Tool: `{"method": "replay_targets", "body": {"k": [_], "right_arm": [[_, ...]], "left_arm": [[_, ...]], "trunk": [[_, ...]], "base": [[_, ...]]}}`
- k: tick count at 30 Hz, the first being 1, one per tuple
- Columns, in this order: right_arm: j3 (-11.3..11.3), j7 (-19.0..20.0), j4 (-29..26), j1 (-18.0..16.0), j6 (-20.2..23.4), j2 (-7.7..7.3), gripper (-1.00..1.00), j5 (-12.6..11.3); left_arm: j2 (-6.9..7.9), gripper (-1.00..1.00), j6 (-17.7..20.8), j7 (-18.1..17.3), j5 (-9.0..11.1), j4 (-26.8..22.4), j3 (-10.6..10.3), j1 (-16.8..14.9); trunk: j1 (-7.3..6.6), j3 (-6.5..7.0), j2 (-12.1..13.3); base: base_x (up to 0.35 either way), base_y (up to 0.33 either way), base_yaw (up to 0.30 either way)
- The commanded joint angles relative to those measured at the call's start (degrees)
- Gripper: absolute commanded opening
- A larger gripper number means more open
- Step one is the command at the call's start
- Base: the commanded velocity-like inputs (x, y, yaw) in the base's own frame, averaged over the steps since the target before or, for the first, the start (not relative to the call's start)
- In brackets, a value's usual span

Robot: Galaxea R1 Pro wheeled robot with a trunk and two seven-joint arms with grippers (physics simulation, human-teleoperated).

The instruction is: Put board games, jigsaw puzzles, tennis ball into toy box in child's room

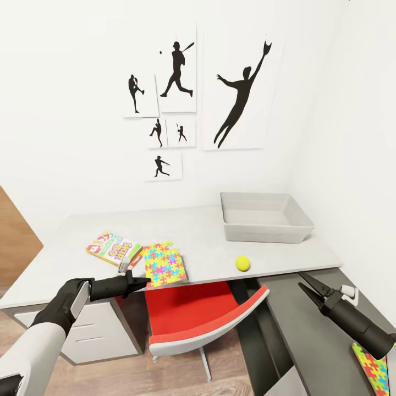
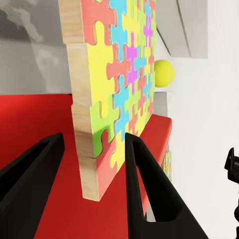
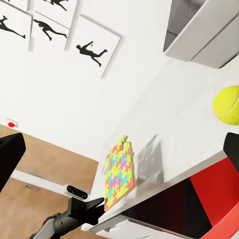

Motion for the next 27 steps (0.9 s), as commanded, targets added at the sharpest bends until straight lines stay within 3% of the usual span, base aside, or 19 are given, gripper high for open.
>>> {"method": "replay_targets", "body": {"k": [1, 27], "right_arm": [[-0.07, 0.31, 0.00, -0.05, 0.19, 0.00, 1.00, 0.19], [0.02, 0.37, 0.00, -0.05, 0.00, 0.09, 1.00, 0.20]], "left_arm": [[0.00, -1.00, 0.20, -0.22, -0.12, 0.01, 0.11, -0.04], [-0.01, -1.00, 0.13, -0.22, -0.12, 0.01, 0.11, -0.07]], "trunk": [[0.01, -0.06, -0.05], [0.01, -0.06, -0.05]], "base": [[0.000, 0.000, 0.000], [0.000, 0.000, 0.000]]}}
